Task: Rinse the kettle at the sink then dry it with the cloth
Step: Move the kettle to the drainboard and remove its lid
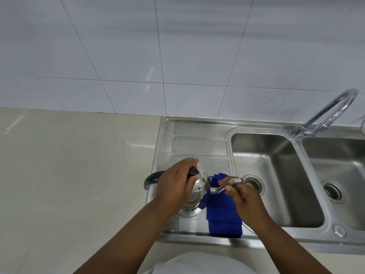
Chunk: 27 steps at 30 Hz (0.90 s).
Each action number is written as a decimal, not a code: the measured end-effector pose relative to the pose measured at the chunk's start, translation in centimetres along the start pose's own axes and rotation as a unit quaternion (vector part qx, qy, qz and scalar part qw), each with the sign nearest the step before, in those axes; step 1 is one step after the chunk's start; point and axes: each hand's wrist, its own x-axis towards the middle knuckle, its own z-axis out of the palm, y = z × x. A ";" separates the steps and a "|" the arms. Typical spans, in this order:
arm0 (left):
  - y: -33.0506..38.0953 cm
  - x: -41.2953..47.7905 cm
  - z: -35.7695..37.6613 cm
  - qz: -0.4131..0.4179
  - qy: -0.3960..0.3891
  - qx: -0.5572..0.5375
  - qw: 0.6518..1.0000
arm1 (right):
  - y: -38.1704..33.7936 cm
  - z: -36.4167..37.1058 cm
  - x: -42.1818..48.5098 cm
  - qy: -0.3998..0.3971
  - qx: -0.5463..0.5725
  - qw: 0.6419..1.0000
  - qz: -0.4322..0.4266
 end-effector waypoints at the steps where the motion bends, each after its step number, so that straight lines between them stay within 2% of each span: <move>1: 0.0 0.0 -0.1 -0.018 0.019 -0.059 0.998 | 0.0 0.0 0.1 0.001 -0.002 1.000 0.000; 3: -0.1 0.2 -0.3 -0.030 0.047 -0.133 0.990 | 0.0 -0.3 0.2 -0.003 -0.010 1.000 -0.003; 10: -1.7 -0.5 -4.0 -0.040 0.111 -0.218 0.969 | -0.6 -0.5 0.2 -0.019 -0.013 1.000 -0.011; 12: -3.5 -1.3 -5.9 -0.048 0.140 -0.200 0.969 | -0.5 -0.4 0.2 -0.018 -0.009 1.000 -0.008; 16: -8.7 -4.2 -8.9 -0.107 0.152 -0.078 0.979 | -0.1 -0.3 0.2 -0.017 -0.014 1.000 -0.008; 22: -16.2 -9.5 -8.4 -0.239 0.093 -0.035 0.966 | -1.4 -0.3 -0.1 -0.010 -0.045 0.998 -0.049; 27: -18.2 -11.2 -7.2 -0.279 0.065 -0.010 0.958 | -1.5 -0.3 -0.2 0.002 -0.061 0.996 -0.059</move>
